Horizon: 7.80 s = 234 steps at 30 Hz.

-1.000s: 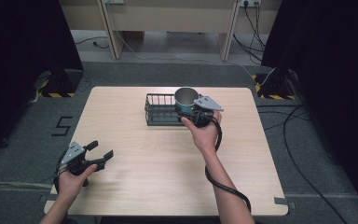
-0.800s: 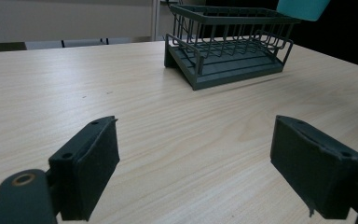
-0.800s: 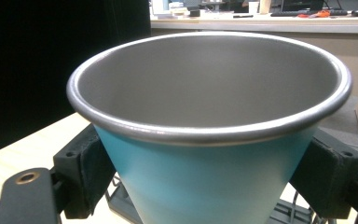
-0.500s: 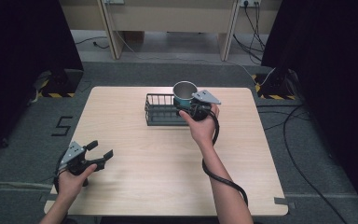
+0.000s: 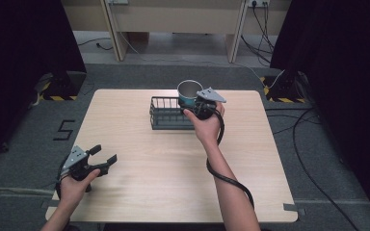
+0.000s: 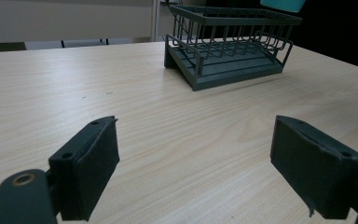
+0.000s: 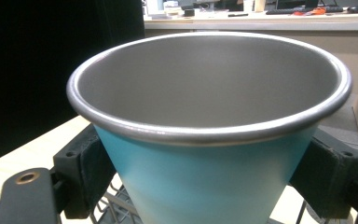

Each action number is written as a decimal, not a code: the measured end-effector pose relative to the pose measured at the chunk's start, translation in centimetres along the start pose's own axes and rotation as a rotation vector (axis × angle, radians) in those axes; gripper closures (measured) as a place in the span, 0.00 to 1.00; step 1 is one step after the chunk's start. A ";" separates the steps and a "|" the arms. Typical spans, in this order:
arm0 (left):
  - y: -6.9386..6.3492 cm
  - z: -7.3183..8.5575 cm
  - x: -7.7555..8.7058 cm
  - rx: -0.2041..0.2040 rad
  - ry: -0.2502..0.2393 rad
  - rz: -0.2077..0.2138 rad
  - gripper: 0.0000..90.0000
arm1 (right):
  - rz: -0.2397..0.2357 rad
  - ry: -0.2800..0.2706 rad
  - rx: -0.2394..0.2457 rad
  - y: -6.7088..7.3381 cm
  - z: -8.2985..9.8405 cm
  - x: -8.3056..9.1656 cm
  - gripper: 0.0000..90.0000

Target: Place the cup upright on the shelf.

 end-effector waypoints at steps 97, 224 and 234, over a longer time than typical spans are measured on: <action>-0.1 0.0 -0.1 0.005 0.001 0.012 0.16 | 0.009 0.222 -0.055 1.3 4.8 -7.2 0.17; -0.3 0.1 -0.3 -0.005 0.004 0.005 0.16 | 0.037 0.224 -0.051 -1.3 9.0 9.4 0.17; -0.3 0.1 -0.3 -0.006 0.004 0.004 0.16 | 0.049 0.228 -0.041 -1.8 9.6 10.8 0.17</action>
Point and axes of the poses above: each handheld gripper's, and its own axes: x roughly backward along the jaws, z roughly out of its underside, y roughly to its left, the point moved 9 cm from there along -x, roughly forward along the jaws, and after that the axes turned 10 degrees about x, right-handed, at the moved point
